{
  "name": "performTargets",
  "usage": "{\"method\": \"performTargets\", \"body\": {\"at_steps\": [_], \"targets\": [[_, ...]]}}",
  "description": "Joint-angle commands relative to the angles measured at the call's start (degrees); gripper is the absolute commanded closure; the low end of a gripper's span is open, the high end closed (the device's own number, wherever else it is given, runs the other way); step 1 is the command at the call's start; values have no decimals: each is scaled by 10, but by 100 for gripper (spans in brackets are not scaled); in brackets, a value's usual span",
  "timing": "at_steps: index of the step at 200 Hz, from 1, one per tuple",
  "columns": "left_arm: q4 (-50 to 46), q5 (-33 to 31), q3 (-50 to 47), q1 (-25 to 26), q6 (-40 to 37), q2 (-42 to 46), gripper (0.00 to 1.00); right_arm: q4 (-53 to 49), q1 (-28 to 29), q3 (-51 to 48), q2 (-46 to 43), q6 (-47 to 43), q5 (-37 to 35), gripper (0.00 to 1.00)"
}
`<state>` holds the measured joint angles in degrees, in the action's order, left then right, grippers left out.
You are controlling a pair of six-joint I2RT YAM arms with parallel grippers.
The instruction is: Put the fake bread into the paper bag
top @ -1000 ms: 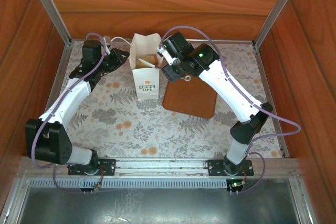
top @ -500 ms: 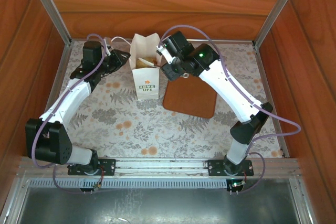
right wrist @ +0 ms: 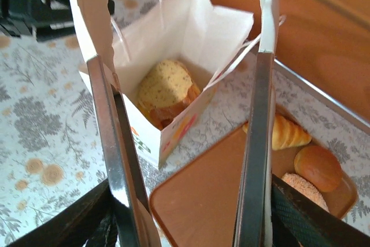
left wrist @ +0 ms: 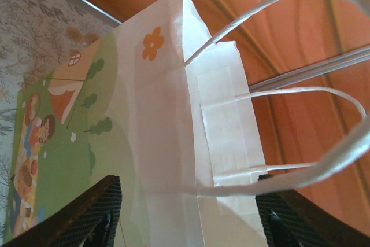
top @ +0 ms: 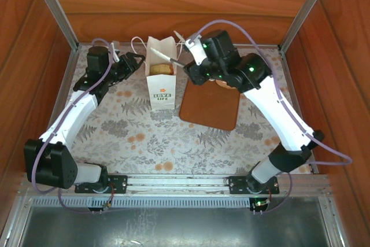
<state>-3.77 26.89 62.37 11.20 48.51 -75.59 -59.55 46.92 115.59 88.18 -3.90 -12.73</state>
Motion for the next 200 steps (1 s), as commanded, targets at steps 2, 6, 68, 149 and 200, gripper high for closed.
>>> {"method": "performTargets", "body": {"at_steps": [2, 6, 68, 149, 200], "targets": [[0, 8, -13, -7, 0, 28, 27, 41, 0, -25, -36, 14, 14, 36], [-2, 6, -14, -8, -1, 32, 26, 44, -1, -29, -44, 15, 13, 36], [-42, -13, -62, -25, -36, 94, 8, 45, -103, -161, -159, 41, -5, 36], [-56, -23, -108, -50, -62, 140, 0, 29, -267, -355, -201, -39, -47, 36], [-57, -21, -108, -58, -63, 135, 0, 47, -275, -427, -176, -135, -111, 36]]}}
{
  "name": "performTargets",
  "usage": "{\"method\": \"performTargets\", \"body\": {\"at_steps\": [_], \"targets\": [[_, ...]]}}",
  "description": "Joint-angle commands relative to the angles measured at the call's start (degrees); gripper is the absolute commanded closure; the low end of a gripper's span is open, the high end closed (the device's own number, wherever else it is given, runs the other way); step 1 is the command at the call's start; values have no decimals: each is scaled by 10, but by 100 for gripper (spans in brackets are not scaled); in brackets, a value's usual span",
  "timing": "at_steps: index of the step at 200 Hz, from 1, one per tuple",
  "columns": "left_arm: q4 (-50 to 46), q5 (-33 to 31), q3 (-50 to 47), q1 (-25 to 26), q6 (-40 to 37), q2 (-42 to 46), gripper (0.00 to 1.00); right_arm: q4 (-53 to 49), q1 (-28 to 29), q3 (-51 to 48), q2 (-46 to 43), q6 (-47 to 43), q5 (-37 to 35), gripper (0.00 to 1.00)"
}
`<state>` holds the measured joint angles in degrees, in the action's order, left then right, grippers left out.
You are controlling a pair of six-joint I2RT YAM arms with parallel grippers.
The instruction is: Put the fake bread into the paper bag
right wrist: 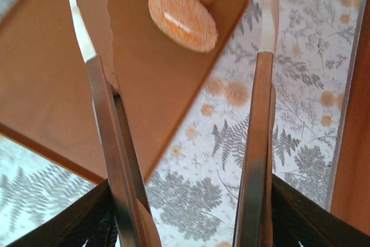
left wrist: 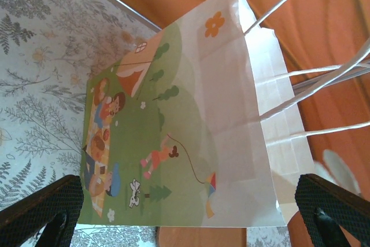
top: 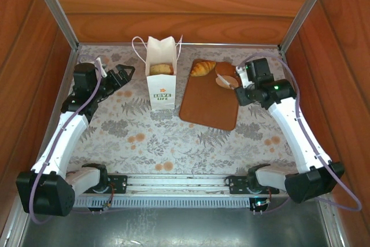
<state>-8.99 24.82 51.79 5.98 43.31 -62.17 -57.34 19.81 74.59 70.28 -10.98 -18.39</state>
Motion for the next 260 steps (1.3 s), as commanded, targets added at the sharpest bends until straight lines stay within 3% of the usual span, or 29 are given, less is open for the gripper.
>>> {"method": "performTargets", "body": {"at_steps": [1, 81, 152, 260], "targets": [[-4, 0, -2, -5, -11, 1, 0, 25, -3, -17, 4, -66, -56, 36], [13, -5, -1, -6, -20, -7, 0, 86, -5, -59, 96, -139, -128, 34], [14, -31, 5, -8, -36, -11, 0, 124, -29, -39, 166, -169, -116, 34], [7, -33, 27, -9, -48, -29, 0, 157, -66, -26, 202, -188, -55, 35]]}}
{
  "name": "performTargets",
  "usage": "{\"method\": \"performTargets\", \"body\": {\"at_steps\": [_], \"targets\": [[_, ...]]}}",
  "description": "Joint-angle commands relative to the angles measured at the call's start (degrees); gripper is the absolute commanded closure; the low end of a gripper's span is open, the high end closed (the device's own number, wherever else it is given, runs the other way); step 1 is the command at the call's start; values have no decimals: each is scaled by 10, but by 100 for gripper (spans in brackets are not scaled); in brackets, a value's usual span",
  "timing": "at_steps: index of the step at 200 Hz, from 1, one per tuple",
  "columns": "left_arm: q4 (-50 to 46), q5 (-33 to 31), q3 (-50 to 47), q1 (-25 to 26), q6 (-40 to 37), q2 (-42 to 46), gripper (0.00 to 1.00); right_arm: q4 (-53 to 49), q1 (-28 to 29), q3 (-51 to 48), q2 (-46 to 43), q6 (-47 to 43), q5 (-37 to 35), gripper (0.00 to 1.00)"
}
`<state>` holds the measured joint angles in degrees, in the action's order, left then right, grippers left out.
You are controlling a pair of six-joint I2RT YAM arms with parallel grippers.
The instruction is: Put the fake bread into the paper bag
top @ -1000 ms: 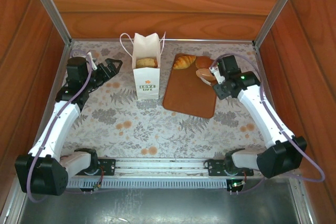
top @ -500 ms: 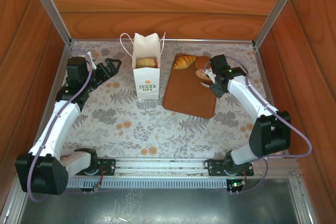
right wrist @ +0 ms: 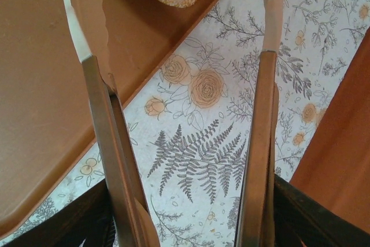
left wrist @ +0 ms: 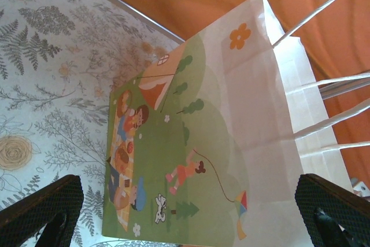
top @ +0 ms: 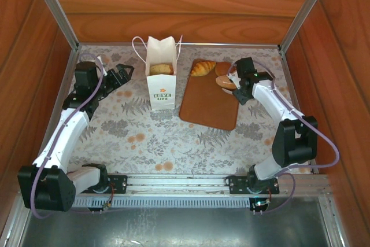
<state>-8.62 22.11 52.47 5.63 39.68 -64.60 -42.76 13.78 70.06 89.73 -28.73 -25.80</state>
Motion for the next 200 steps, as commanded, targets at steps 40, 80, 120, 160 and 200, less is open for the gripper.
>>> {"method": "performTargets", "body": {"at_steps": [40, 80, 120, 160, 200], "targets": [[5, -3, 23, -6, -11, -8, 0, 19, -13, 22, 21, -10, 46, 38], [2, -4, 28, -7, -15, -6, 0, 20, -18, 23, 38, -9, 62, 42], [1, -6, 32, -7, -18, -4, 0, 12, -21, 22, 41, -8, 62, 50], [-2, -8, 33, -8, -18, -4, 0, 13, -21, 15, 22, -3, 72, 60], [-2, -6, 34, -8, -18, -3, 0, 11, -20, 6, -8, 5, 75, 65]]}}
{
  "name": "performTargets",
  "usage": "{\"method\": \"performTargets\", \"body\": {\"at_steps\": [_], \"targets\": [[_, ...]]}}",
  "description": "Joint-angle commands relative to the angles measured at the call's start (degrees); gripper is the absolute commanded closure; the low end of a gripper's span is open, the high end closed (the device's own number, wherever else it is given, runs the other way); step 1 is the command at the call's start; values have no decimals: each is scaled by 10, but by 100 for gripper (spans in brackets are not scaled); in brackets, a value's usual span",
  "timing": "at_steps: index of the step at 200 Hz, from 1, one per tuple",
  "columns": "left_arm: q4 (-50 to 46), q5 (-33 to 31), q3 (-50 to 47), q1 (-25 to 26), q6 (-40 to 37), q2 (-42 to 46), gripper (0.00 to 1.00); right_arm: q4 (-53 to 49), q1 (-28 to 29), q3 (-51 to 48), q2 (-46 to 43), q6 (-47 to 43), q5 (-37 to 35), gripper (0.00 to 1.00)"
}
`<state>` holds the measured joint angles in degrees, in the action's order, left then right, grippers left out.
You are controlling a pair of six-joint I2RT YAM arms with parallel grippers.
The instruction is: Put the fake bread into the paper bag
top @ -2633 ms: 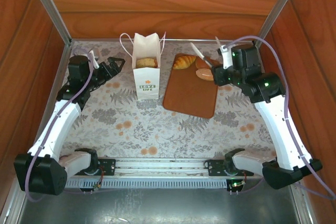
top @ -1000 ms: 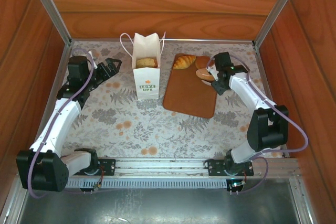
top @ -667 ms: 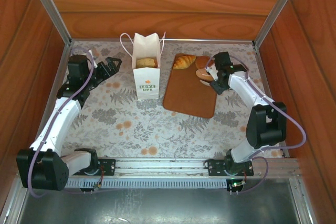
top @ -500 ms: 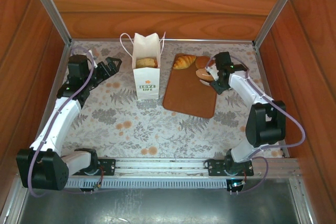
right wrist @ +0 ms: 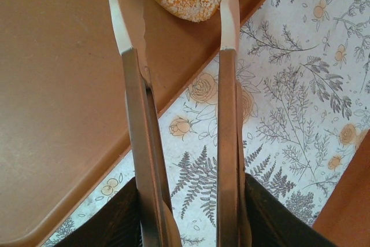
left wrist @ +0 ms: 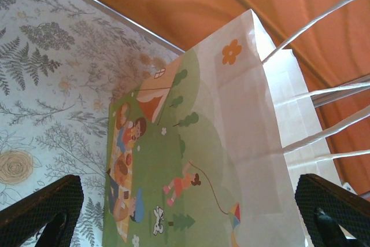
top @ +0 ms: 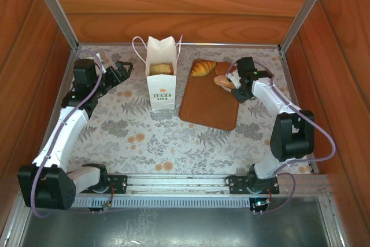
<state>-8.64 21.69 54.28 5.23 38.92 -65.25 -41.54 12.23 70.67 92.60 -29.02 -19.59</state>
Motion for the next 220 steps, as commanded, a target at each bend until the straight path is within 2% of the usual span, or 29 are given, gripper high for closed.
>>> {"method": "performTargets", "body": {"at_steps": [1, 33, 85, 142, 175, 198, 220], "targets": [[-1, -2, 15, -4, -10, 3, 0, -1, -5, -1, -37, 9, 14, 65], [4, 11, 21, -4, -4, 8, 1, 1, -5, -5, -67, 24, 40, 66], [16, 71, 49, -1, 23, 0, 14, -8, 8, 4, -136, 75, 104, 68], [41, 89, 62, 46, 42, -38, 18, -15, 27, 49, -227, 155, 162, 70], [51, 92, 80, 73, 53, -70, 23, -27, 73, 89, -252, 195, 178, 70], [53, 86, 90, 83, 57, -90, 29, -35, 125, 121, -261, 209, 159, 70], [57, 73, 90, 86, 67, -105, 37, -36, 168, 150, -269, 231, 151, 71]]}}
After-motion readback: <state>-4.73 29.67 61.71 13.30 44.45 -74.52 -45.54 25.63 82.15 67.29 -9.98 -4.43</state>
